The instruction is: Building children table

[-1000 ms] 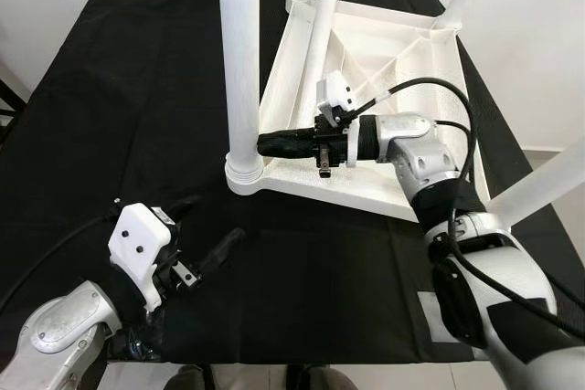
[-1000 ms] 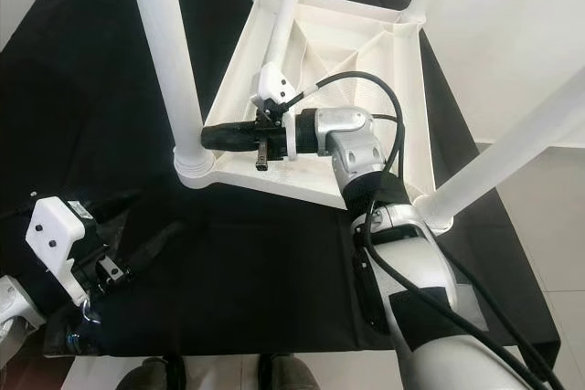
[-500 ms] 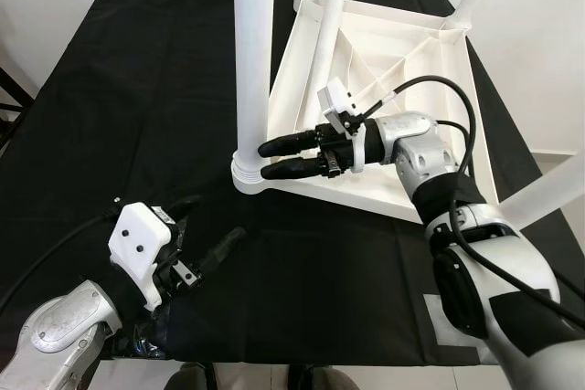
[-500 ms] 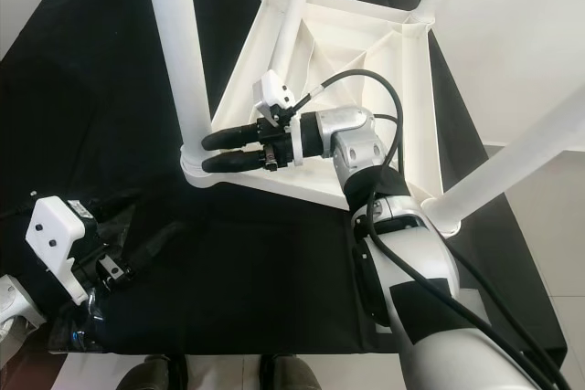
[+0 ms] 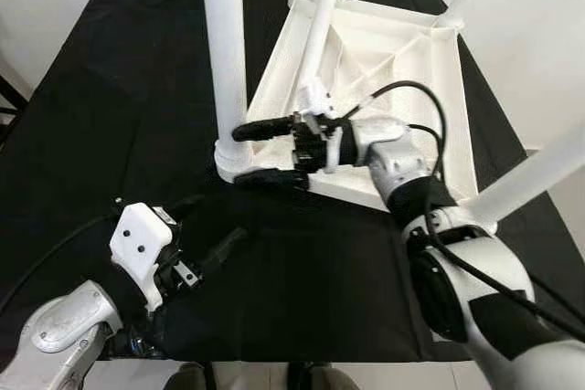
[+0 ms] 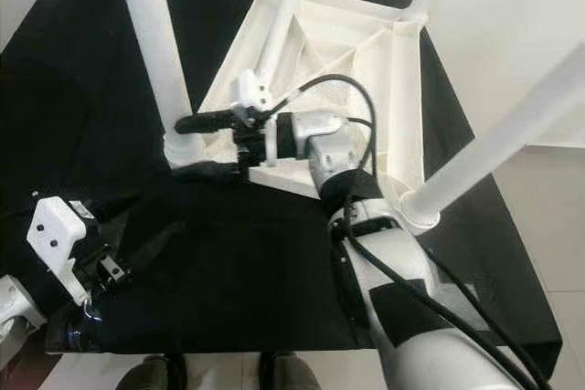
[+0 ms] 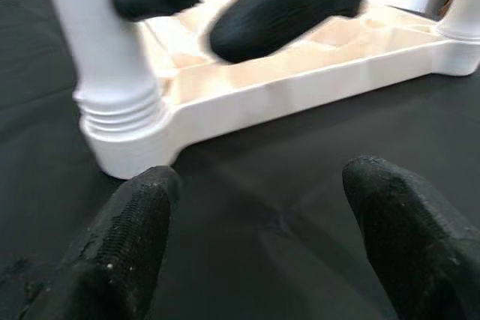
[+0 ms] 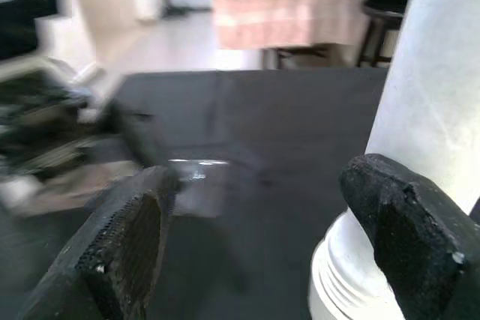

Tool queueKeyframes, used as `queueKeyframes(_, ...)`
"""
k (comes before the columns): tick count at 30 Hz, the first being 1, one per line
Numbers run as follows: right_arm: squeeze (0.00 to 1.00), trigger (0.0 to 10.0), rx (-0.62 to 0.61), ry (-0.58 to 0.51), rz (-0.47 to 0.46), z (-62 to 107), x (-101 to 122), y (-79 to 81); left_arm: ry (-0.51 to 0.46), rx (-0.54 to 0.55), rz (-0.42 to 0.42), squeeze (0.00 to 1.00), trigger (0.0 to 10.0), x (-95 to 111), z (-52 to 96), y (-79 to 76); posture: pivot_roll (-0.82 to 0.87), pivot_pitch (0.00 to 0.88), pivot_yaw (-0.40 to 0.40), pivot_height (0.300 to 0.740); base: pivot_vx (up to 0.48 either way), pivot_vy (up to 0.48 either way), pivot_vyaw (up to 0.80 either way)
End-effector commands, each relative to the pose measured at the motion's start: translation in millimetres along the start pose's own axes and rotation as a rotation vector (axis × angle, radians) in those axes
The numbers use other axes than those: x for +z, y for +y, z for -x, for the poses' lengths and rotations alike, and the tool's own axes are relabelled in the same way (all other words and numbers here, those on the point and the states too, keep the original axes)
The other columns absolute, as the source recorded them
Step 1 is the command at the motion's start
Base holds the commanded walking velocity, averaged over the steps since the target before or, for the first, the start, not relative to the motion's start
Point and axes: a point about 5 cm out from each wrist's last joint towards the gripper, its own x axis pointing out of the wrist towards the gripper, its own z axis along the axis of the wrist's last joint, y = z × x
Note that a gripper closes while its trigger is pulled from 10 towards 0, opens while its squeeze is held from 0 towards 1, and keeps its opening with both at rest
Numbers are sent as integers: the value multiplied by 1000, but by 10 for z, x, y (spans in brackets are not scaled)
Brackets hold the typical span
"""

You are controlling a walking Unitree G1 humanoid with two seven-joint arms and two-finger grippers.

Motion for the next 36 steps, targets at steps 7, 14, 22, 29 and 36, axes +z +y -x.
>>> queueKeyframes(7,0,10000,-131,256,0,277,-150,-110,18,-25,3,0,10000,-2,28,-60,179,285,-114,740,0,0,0)
queueKeyframes(14,0,10000,-198,294,1,360,-135,-171,19,-33,7,0,10000,-5,22,-68,174,291,-110,740,0,0,0)
queueKeyframes(22,0,10000,-296,8,77,117,206,-262,21,-33,6,0,10000,-1,24,-61,181,296,-108,740,0,0,0)
queueKeyframes(29,0,10000,-267,-15,92,-53,296,-253,22,-32,4,0,10000,11,25,-66,189,305,-115,740,0,0,0)
queueKeyframes(36,0,10000,-253,-20,98,-205,351,-239,23,-29,4,0,10000,22,36,-75,195,317,-120,740,0,0,0)
